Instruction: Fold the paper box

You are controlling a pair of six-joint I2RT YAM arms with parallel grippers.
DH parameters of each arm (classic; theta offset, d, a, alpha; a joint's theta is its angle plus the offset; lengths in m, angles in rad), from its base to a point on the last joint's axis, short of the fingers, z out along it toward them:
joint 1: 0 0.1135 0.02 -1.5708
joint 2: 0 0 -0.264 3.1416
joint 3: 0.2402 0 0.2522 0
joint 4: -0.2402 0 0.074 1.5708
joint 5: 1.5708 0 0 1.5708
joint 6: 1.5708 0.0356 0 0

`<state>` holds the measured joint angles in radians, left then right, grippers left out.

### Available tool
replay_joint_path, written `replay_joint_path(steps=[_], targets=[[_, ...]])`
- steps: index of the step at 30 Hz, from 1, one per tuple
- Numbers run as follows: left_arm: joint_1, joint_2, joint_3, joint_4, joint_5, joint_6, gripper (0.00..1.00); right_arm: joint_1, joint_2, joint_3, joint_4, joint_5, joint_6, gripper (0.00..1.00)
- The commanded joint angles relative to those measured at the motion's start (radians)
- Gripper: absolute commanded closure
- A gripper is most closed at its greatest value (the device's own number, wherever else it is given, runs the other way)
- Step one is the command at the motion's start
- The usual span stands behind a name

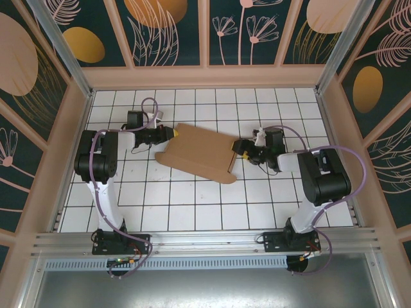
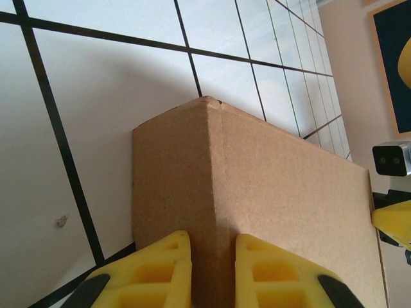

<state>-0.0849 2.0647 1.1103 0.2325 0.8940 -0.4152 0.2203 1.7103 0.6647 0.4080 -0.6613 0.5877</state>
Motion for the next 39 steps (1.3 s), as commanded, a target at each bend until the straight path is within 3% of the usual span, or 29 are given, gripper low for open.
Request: replay_joint_path(steps=[1, 7, 14, 17, 21, 24, 25, 28, 33, 36, 39], targets=[[0.017, 0.078, -0.036, -0.148, -0.099, 0.006, 1.00, -0.005, -0.011, 0.008, -0.055, 0.027, -0.020, 0.22], [0.017, 0.092, -0.034, -0.142, -0.087, -0.002, 1.00, 0.051, 0.060, 0.034, 0.046, -0.116, 0.036, 0.20], [0.017, 0.088, -0.036, -0.124, -0.071, -0.017, 1.00, 0.092, 0.121, 0.014, 0.427, -0.233, 0.313, 0.23], [0.016, 0.065, -0.040, -0.122, -0.082, -0.023, 0.99, 0.093, 0.113, 0.020, 0.389, -0.175, 0.292, 0.30], [0.017, 0.008, -0.047, -0.101, -0.121, -0.074, 0.85, 0.094, 0.069, -0.005, 0.321, -0.067, 0.251, 0.41], [0.017, -0.065, -0.042, -0.154, -0.288, -0.112, 0.84, 0.093, 0.031, -0.055, 0.339, 0.001, 0.259, 0.47], [0.017, -0.099, -0.036, -0.190, -0.364, -0.117, 0.79, 0.095, 0.018, -0.073, 0.345, 0.026, 0.261, 0.48], [0.017, -0.229, -0.060, -0.234, -0.523, -0.148, 0.75, 0.103, -0.028, -0.142, 0.377, 0.119, 0.274, 0.49], [0.017, -0.463, -0.131, -0.238, -0.582, -0.220, 0.70, 0.162, -0.070, -0.265, 0.508, 0.277, 0.364, 0.49], [0.004, -0.585, -0.192, -0.309, -0.697, -0.351, 0.63, 0.215, -0.088, -0.321, 0.595, 0.374, 0.424, 0.50], [-0.044, -0.679, -0.247, -0.351, -0.655, -0.485, 0.55, 0.284, -0.103, -0.334, 0.609, 0.475, 0.435, 0.50]])
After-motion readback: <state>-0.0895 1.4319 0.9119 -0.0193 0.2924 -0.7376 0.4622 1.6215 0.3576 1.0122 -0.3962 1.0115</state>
